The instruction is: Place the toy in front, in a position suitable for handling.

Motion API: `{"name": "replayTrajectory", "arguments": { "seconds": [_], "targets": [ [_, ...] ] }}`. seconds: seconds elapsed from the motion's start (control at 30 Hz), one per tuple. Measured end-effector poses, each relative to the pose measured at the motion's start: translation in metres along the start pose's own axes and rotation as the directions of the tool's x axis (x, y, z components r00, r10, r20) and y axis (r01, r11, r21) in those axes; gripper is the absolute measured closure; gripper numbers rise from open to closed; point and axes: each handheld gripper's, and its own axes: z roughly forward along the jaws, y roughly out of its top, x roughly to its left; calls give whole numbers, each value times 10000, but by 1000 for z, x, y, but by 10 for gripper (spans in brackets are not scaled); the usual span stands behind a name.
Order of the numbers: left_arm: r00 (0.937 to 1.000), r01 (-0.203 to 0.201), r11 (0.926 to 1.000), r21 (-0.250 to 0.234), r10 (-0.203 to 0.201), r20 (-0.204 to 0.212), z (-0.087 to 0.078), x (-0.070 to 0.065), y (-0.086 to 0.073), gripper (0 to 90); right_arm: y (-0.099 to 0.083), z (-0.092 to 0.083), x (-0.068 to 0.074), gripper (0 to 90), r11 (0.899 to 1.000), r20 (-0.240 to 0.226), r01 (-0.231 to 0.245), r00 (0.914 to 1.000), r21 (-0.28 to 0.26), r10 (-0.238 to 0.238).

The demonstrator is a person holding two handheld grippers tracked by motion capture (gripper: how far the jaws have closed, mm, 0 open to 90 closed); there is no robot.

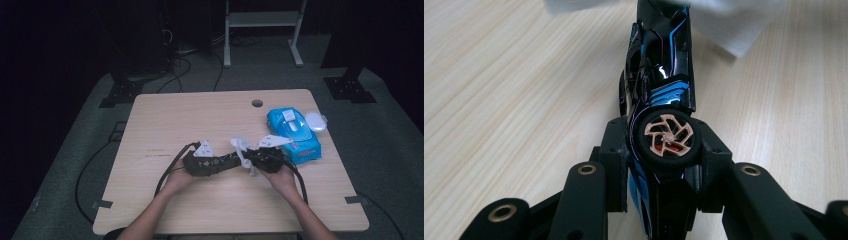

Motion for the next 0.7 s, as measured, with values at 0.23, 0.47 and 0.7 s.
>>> {"name": "replayTrajectory", "arguments": {
  "seconds": [0.23, 0.47, 0.7],
  "targets": [
    [9996, 186, 9997, 162, -182, -224, 0, -3, 6, 533, -3, 0, -3, 827, 10000, 100, -19, 9999, 85, 18],
    [9998, 101, 9997, 201, -98, -181, 6, -2, 11, 611, -4, 0, -6, 827, 9999, 133, -78, 9999, 87, 76],
    [9999, -31, 9994, 346, 35, -107, -3, 3, 6, 631, 0, 3, 2, 827, 9997, -377, -151, 9992, -197, 144]
  ]
}}
